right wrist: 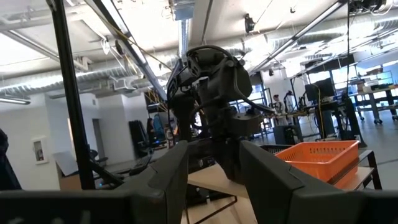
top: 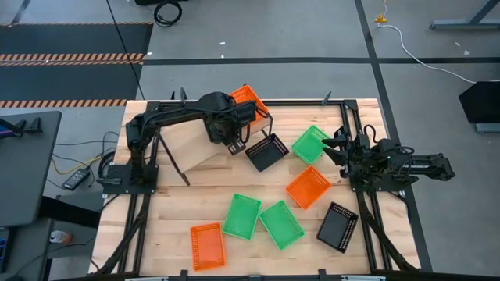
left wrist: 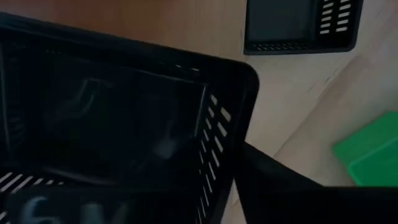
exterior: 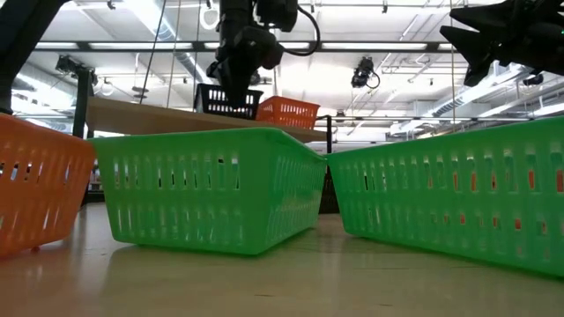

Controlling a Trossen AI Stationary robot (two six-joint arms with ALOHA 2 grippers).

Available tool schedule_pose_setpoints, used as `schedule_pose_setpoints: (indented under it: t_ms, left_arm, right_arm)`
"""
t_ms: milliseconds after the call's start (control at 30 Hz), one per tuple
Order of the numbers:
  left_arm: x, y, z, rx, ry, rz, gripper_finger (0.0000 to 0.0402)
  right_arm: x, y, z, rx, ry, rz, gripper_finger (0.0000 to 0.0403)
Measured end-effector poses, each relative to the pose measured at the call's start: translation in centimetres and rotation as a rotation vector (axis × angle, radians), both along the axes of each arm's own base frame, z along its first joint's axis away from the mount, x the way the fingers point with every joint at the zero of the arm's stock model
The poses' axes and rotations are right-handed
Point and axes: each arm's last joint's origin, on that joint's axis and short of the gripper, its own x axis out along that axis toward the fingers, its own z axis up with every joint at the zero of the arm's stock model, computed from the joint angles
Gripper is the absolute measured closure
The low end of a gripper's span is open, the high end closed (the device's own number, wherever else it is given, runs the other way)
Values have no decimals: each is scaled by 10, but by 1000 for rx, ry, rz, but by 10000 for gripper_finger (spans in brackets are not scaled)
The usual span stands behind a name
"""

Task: Stack baskets on shelf by color
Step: Put the bottom left black basket on the shelf

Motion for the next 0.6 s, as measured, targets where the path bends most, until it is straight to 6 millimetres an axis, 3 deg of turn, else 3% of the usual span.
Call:
schedule_pose_setpoints:
  t_ms: [167,433,600]
  left_arm:
    - [-1,0,5,0,0,3,267]
    - [-6,-5,48,32,-91,39,258]
    - [-9,-9,40,-9,-32,52,269]
  right_arm:
    - [0,0,0,-1,0,-1,251]
    - [-1,0,1,-3,-14,10,251]
    - [-1,1,1,12,-19,38,251]
